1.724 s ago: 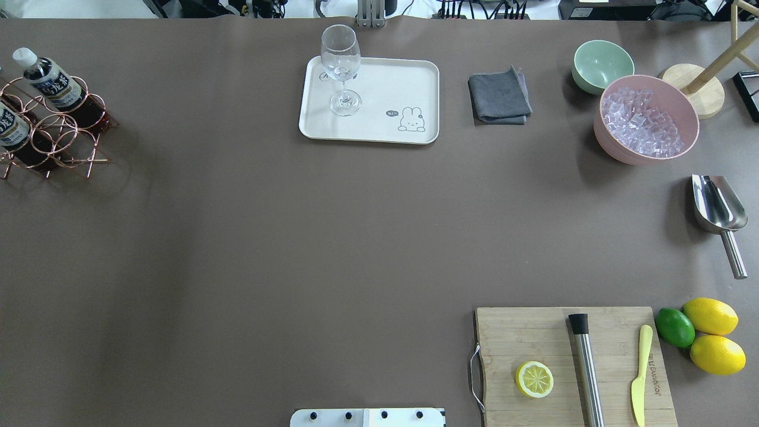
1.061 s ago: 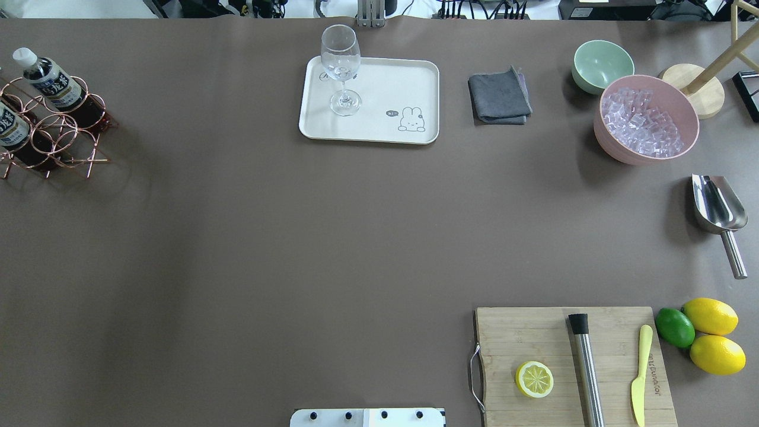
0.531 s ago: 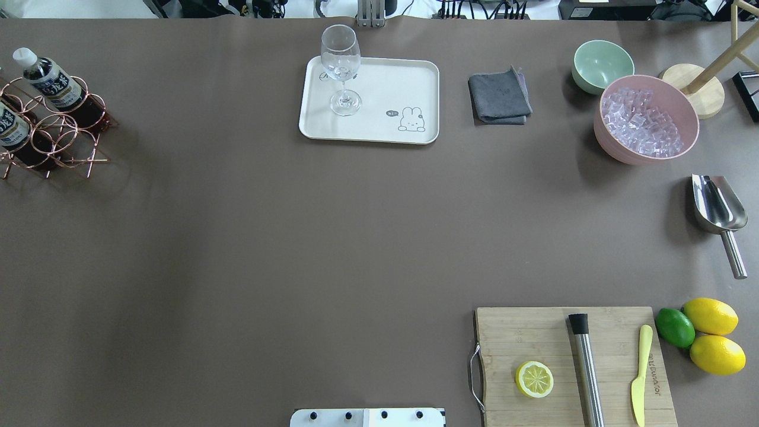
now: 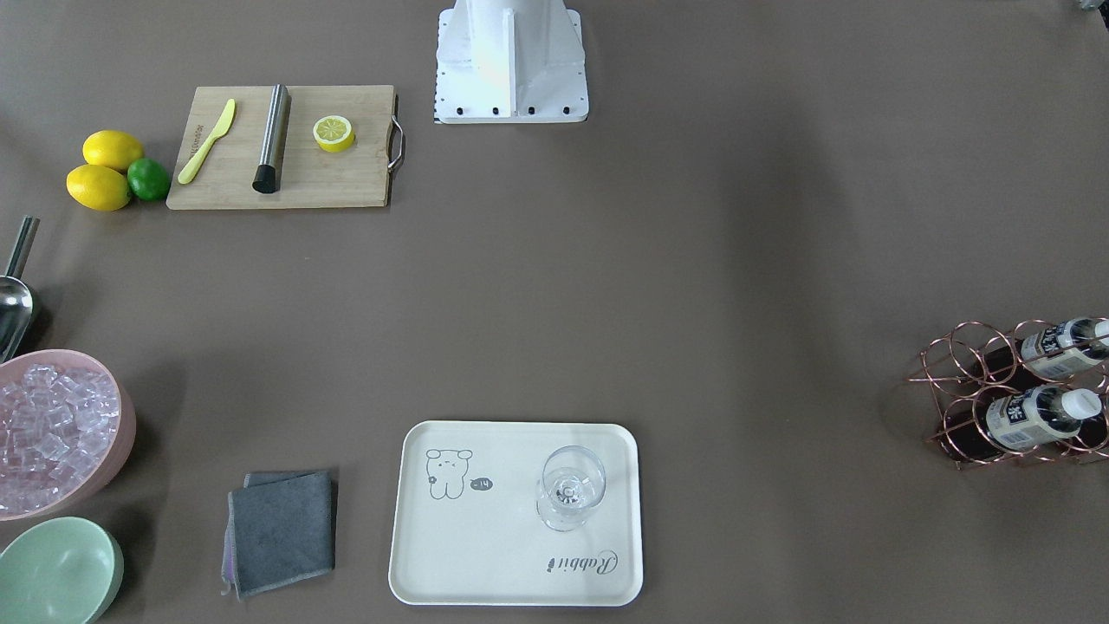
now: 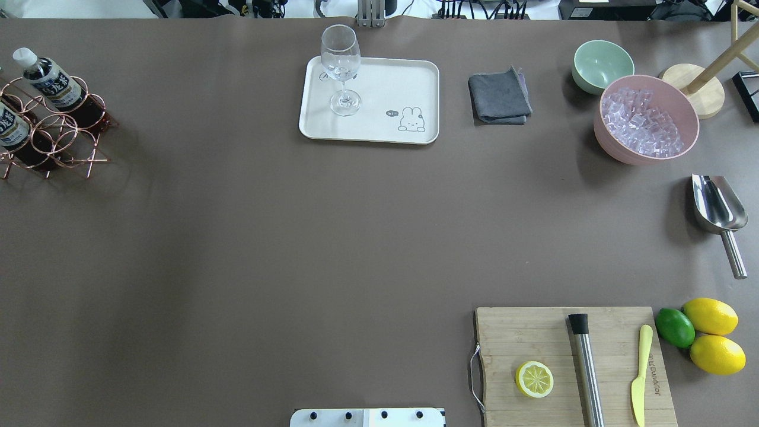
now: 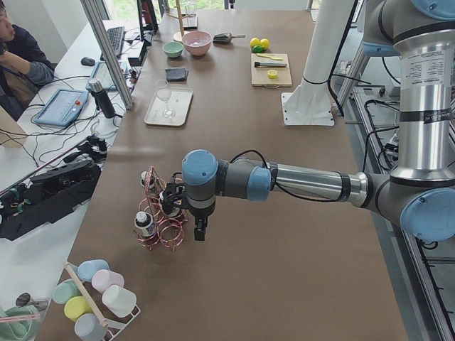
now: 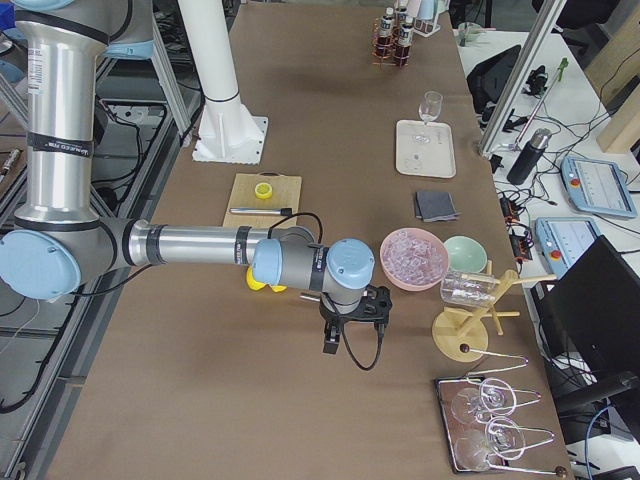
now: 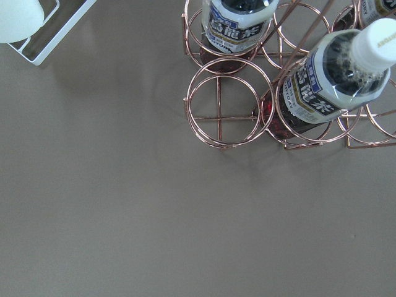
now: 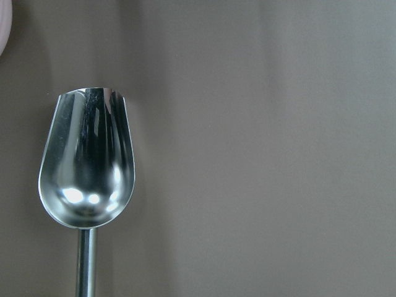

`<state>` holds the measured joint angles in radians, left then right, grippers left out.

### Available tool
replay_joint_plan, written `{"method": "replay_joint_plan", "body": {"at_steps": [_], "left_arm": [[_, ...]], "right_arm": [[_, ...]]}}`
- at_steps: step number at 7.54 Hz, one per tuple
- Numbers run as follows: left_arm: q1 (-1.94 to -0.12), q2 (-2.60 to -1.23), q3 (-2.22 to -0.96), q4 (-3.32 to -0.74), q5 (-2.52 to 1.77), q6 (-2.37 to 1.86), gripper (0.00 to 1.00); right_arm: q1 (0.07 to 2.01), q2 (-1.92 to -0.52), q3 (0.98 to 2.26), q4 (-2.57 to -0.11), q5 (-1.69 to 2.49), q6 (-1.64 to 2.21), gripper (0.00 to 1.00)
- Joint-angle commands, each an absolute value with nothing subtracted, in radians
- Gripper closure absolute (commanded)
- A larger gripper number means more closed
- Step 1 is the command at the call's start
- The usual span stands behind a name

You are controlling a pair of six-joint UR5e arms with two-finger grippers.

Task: Take tea from basket to plate

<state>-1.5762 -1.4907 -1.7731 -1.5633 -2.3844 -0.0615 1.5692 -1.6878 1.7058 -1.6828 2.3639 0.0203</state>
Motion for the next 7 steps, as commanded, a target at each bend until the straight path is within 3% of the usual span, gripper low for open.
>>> {"method": "replay_joint_plan", "body": {"at_steps": [1, 7], "left_arm": [[-1.575, -1.497, -1.782, -1.569, -2.390, -0.060, 0.02], [-1.575, -1.497, -1.787, -1.562, -2.388, -0.060, 0.02]], "right_arm": [[1.569, -1.687, 1.704, -1.684, 2.364, 0.020, 0.00], [1.569, -1.689, 1.701, -1.683, 2.364, 0.017, 0.00]]}}
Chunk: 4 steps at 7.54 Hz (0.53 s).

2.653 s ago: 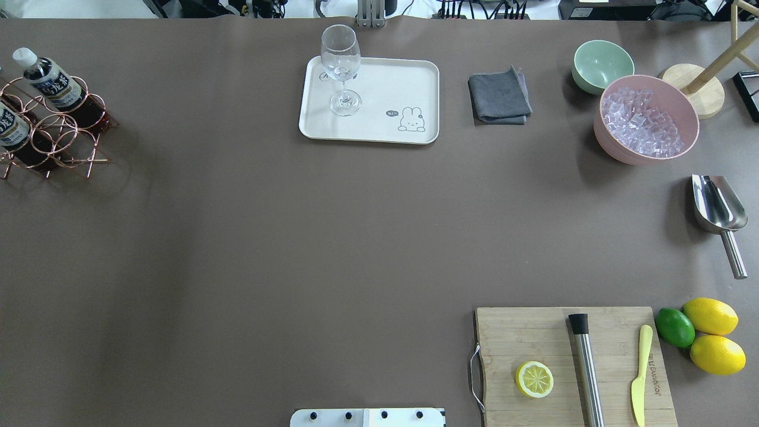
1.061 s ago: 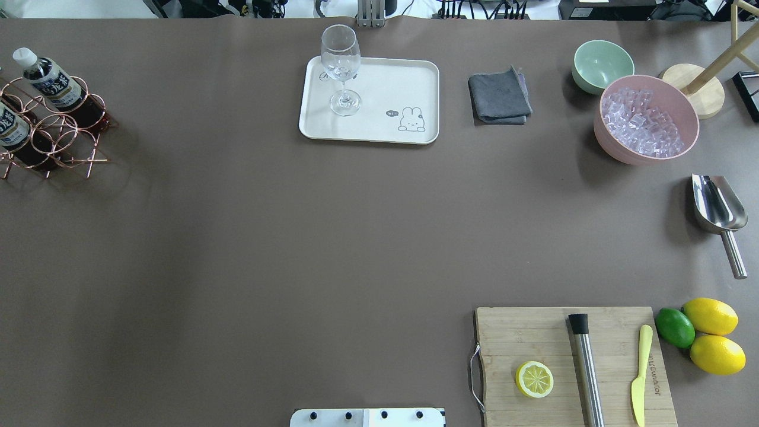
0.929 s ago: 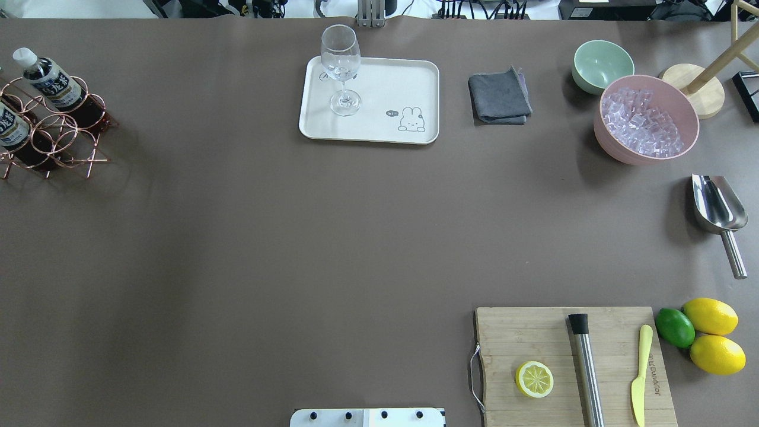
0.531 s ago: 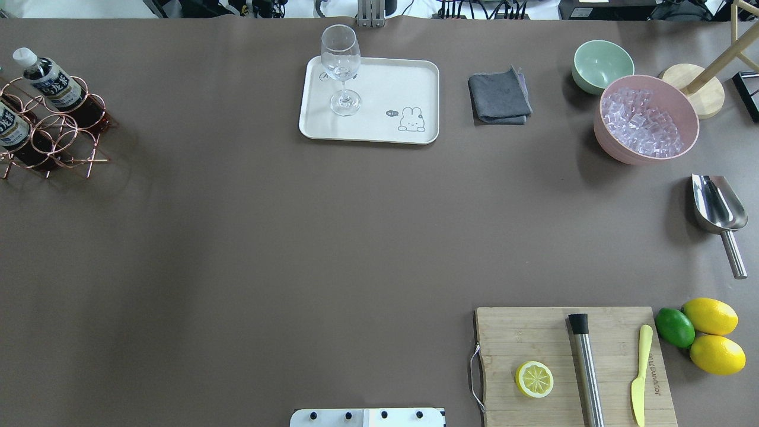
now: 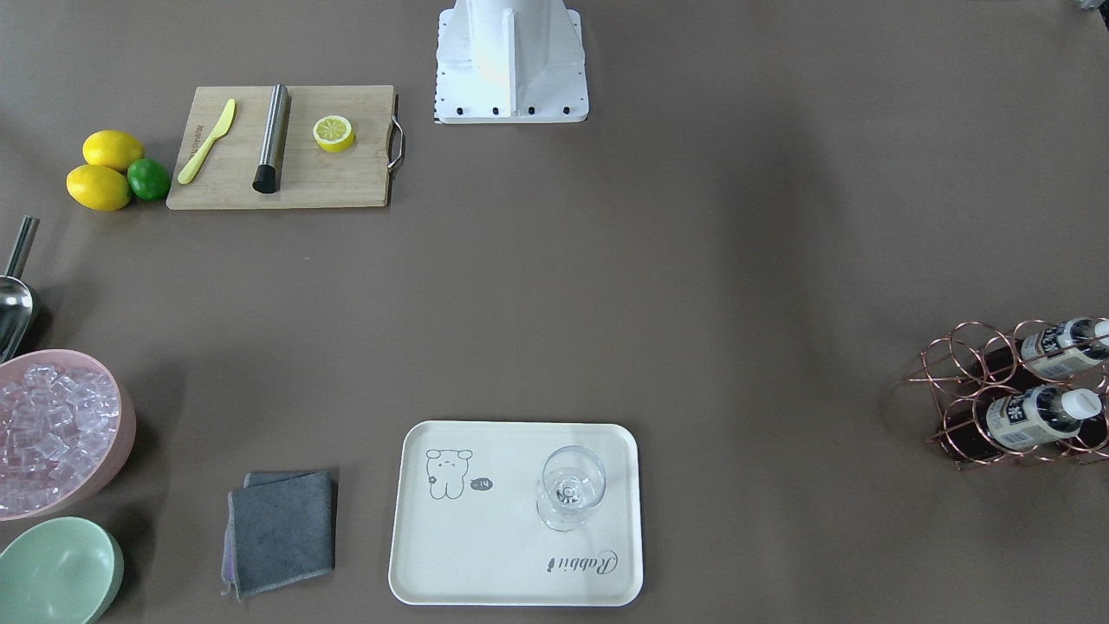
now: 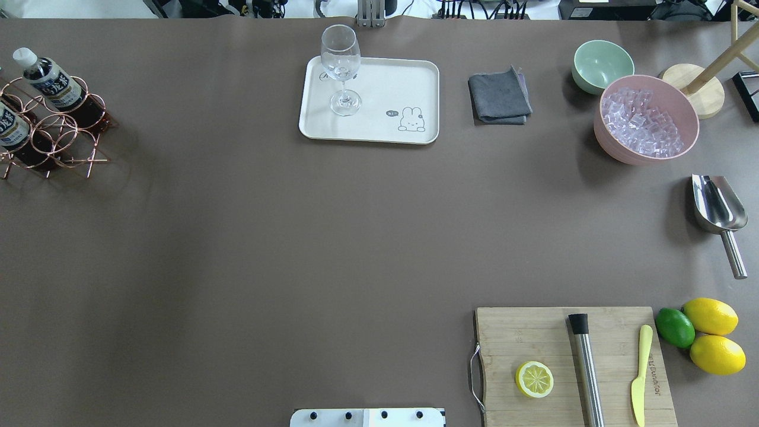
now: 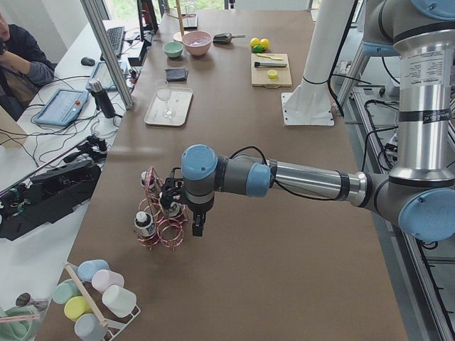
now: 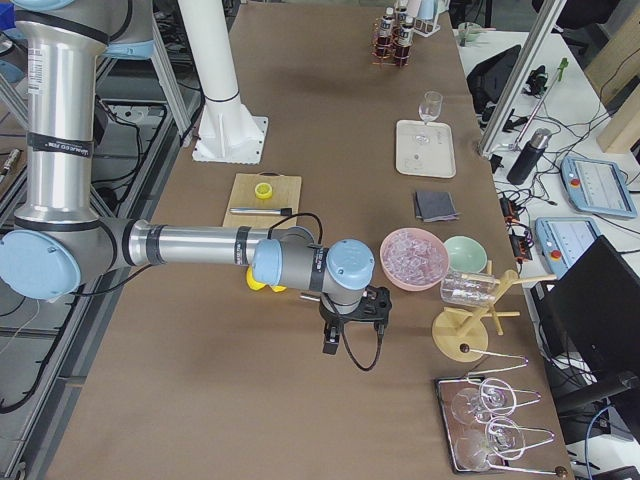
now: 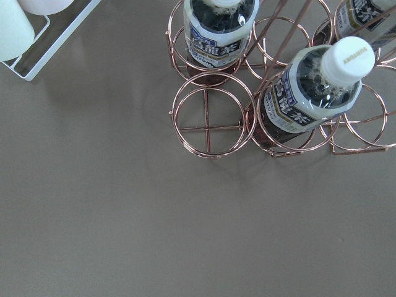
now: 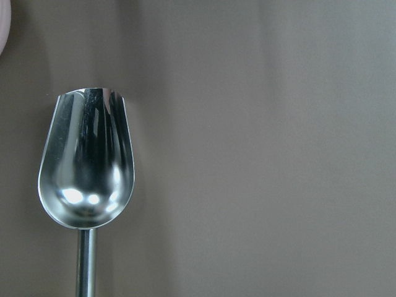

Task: Take tea from basket to plate

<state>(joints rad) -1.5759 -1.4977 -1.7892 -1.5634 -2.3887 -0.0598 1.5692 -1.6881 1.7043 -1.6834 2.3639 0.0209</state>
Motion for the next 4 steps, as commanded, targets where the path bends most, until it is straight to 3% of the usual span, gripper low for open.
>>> {"method": "replay_joint_plan", "body": {"at_steps": [1, 4], "left_arm": [[-1.575, -1.499, -1.787, -1.562, -2.388, -0.060, 0.02], [-1.575, -1.499, -1.804, -1.560, -2.390, -0.060, 0.02]], "right_arm": [[1.569, -1.689, 1.703, -1.683, 2.364, 0.017, 0.00], [1.569, -1.687, 1.703, -1.684, 2.362, 0.021, 0.00]]}}
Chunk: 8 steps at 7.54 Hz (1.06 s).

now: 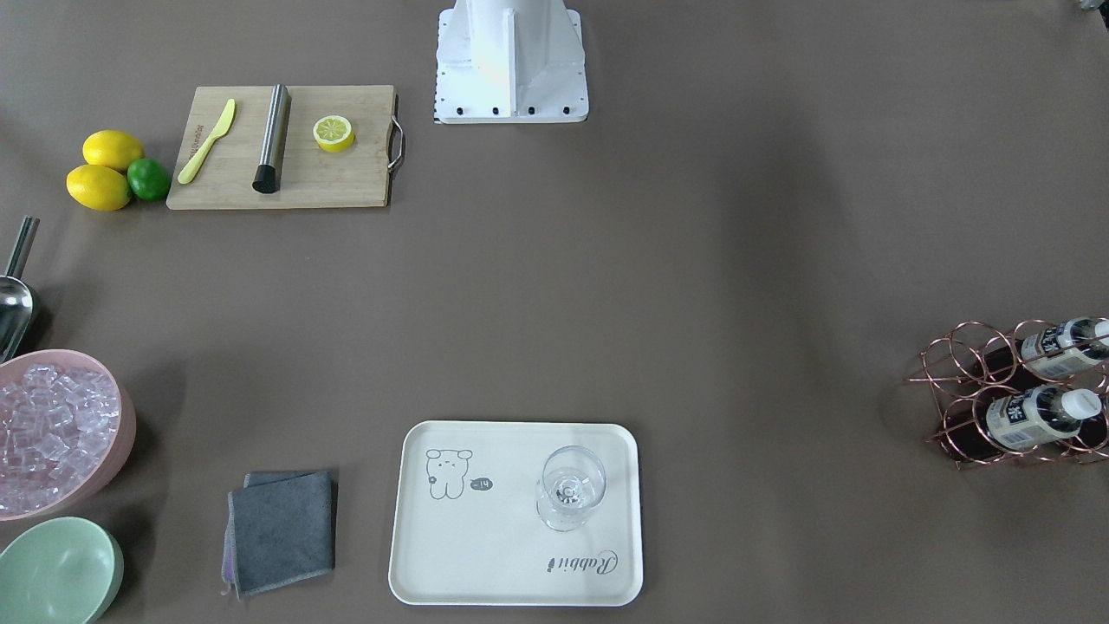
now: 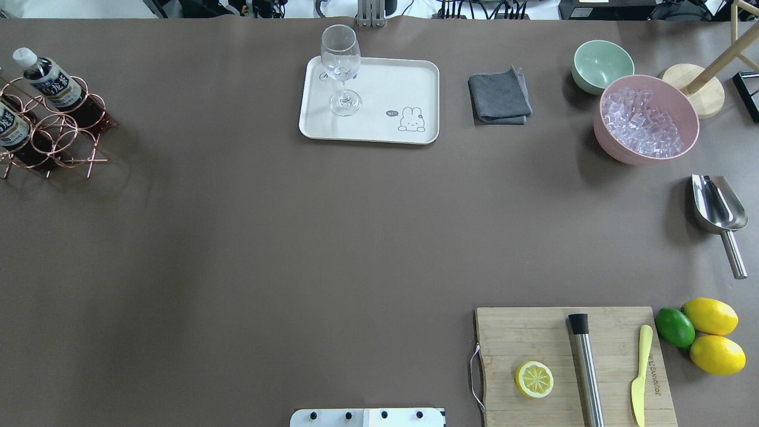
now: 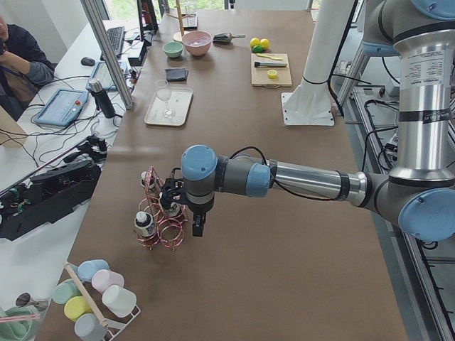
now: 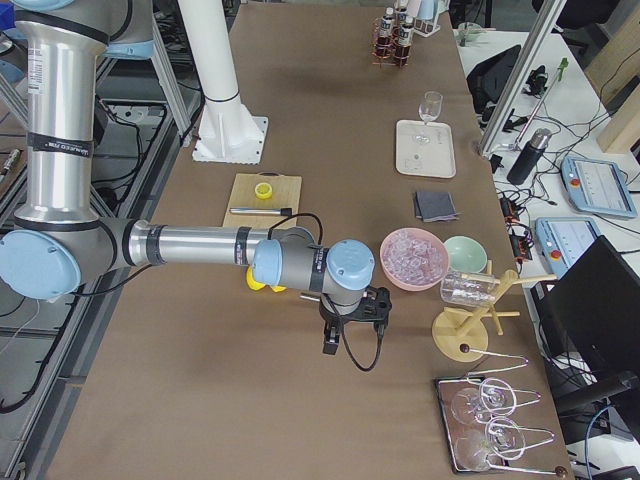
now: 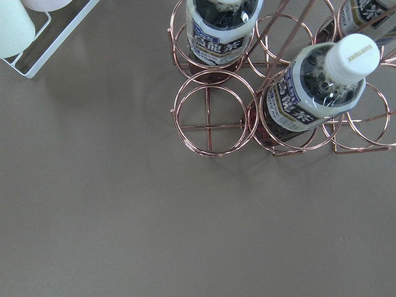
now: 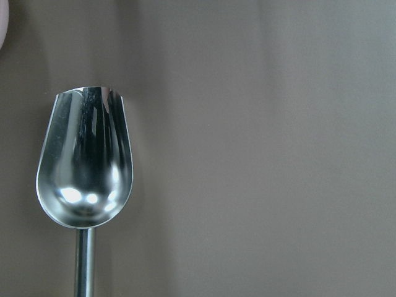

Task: Take tea from basket to plate

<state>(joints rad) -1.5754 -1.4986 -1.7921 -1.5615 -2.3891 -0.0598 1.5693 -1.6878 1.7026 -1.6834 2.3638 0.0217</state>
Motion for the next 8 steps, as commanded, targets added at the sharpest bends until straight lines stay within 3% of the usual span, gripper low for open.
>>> {"method": "replay_joint_plan", "body": {"at_steps": [1, 3, 8], "left_arm": [[-1.577, -1.499, -1.813, -1.569, -2.390, -0.052, 0.02], [-1.575, -1.503, -1.861, -1.569, -2.388, 0.132, 0.02], [-1.614, -1.594, -1.844, -1.562, -2.369, 0.815, 0.03]], "right_arm": [[1.569, -1.687, 1.703, -1.683, 2.364, 0.020, 0.00], [1.569, -1.687, 1.704, -1.683, 2.364, 0.023, 0.00], [1.569, -1.686, 1.703, -1.683, 2.364, 0.025, 0.00]]}}
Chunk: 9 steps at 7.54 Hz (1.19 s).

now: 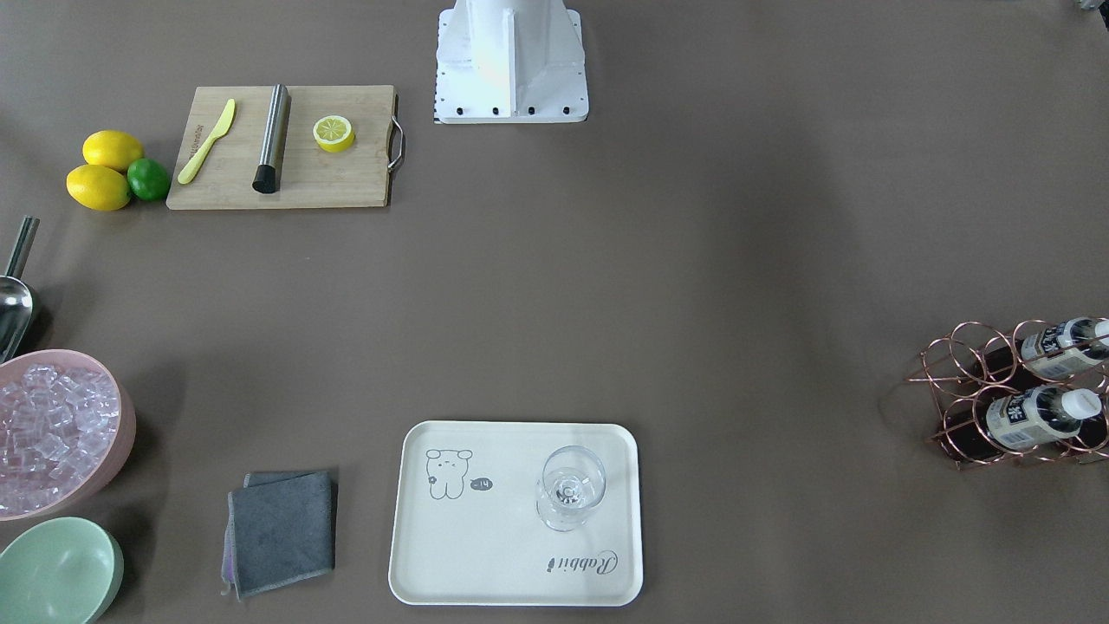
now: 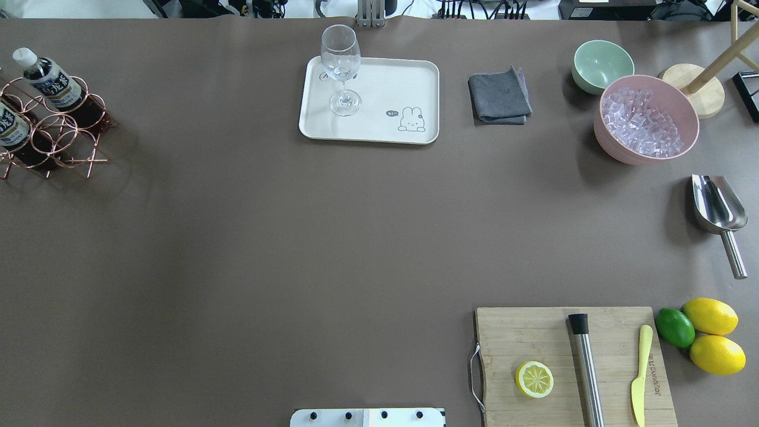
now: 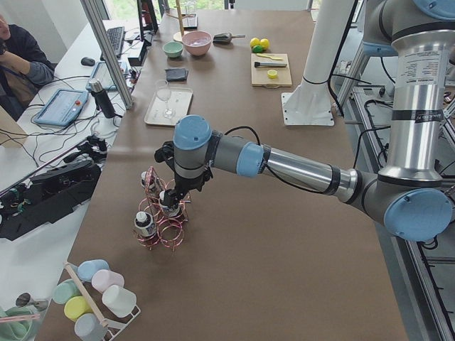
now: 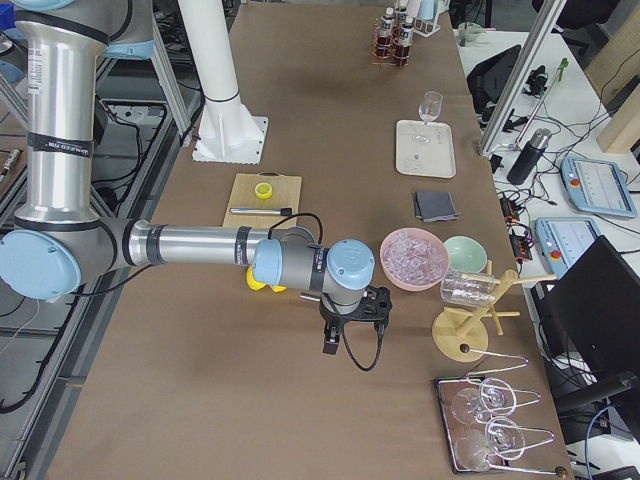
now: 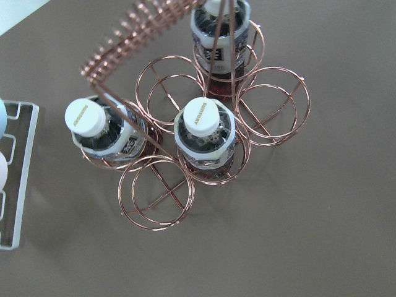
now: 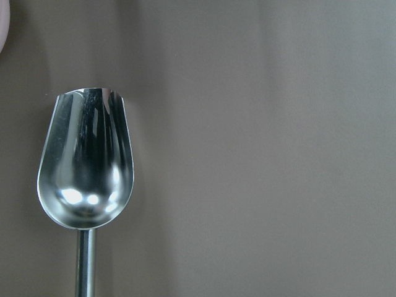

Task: Take tea from basket to plate

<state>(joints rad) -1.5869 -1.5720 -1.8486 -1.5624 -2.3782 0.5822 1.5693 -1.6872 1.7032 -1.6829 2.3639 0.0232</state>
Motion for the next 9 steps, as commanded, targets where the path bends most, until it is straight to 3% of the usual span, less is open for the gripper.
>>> {"method": "replay_joint_plan", "body": {"at_steps": [1, 3, 6, 9], "left_arm": [[-1.638, -1.624, -1.826, -1.560, -2.347, 0.957, 0.03], [-1.652, -1.721, -1.739, -1.559, -2.352, 1.130, 0.03], [-1.619, -1.960, -1.446, -1.555, -2.409, 1.282, 0.03], [-1.572, -1.954, -1.532, -1.467, -2.451, 1.278, 0.02]], "right_arm": [[1.569, -1.686, 1.703, -1.684, 2.364, 0.023, 0.00], [1.569, -1.687, 1.704, -1.683, 2.364, 0.020, 0.00], [1.569, -1.687, 1.701, -1.683, 2.362, 0.018, 0.00], [1.569, -1.687, 1.703, -1.683, 2.362, 0.017, 0.00]]}}
